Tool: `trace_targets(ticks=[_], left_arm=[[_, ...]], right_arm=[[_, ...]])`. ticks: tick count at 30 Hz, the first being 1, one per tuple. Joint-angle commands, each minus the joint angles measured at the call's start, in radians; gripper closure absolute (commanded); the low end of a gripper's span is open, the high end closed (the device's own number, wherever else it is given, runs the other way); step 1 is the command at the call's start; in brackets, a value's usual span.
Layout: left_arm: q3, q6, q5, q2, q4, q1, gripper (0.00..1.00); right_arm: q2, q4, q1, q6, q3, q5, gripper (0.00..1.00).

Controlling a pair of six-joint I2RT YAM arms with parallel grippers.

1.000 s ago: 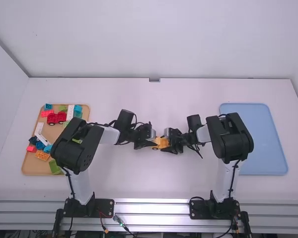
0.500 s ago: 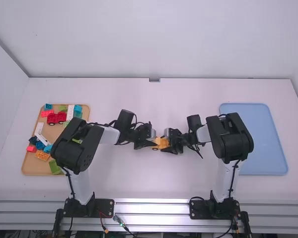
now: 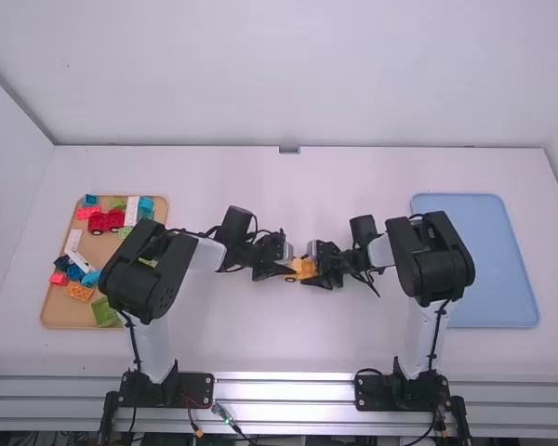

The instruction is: Assemble lego blocks to make yellow taxi

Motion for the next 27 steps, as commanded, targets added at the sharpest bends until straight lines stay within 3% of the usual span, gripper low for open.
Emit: trace_targets(ticks=[1,9,11,13,15,27], left_arm=[[-0.006,0.000,0.002,0.024,-0.013,-0.001,0.96],[-0.003,-0.001,0.002,0.024,-0.011,-0.006,0.81],[-0.003,-0.003,-0.013,0.024,-0.011,-0.007,0.69],[-0.003,-0.008,-0.029,0.024,-0.011,-0.007,0.66],[-0.003,-0.008,-0.031,0.023,-0.011,-0.006,0.56],[-0.003,-0.008,-0.013,-0.031,-0.013,-0.007,0.43]], right_arm=[[0.009,-0.006,-0.002,0.002,0.006,0.014,0.40],[0.009,-0.006,-0.002,0.002,0.006,0.014,0.40],[0.009,-0.006,-0.002,0.001,0.006,0.014,0.40],[0.009,-0.006,-0.002,0.002,0.006,0.014,0.40],[0.009,-0.006,-0.002,0.001,0.006,0.015,0.40],[0.009,-0.006,-0.002,0.002,0.006,0.014,0.39]])
